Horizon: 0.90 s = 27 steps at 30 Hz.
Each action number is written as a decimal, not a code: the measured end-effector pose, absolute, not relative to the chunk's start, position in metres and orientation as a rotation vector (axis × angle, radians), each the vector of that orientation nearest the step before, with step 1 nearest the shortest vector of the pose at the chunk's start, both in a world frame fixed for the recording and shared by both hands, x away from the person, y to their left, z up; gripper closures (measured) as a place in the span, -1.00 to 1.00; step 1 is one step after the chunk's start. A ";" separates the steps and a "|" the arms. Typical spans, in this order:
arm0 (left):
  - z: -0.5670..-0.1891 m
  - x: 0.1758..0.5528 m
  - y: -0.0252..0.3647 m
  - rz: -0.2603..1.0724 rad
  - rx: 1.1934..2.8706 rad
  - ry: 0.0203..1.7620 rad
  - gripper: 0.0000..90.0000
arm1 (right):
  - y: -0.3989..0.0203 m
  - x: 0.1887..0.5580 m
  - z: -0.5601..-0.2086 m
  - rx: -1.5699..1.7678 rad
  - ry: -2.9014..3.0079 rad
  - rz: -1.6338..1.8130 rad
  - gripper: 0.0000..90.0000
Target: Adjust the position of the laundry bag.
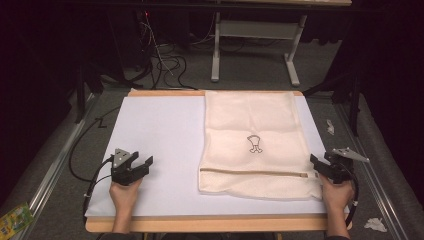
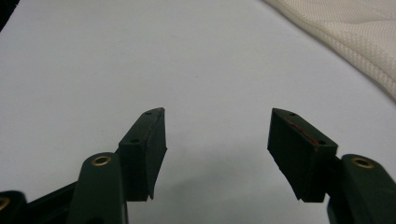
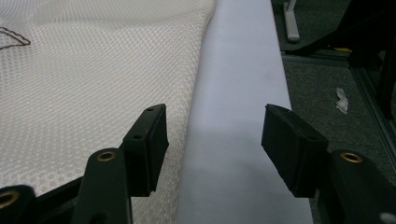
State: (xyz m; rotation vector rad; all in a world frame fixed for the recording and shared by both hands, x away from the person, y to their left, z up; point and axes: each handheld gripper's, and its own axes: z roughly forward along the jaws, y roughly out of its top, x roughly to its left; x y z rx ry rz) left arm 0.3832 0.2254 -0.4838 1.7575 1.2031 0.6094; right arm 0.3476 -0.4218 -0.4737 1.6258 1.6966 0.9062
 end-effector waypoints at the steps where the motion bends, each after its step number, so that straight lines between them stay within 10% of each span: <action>1: -0.484 0.383 0.225 0.609 1.757 1.203 -0.17 | -0.421 0.347 -0.473 1.633 1.692 0.911 -0.07; 27: -0.472 0.386 0.213 0.524 1.768 1.195 -0.17 | -0.418 0.346 -0.458 1.581 1.705 0.990 0.19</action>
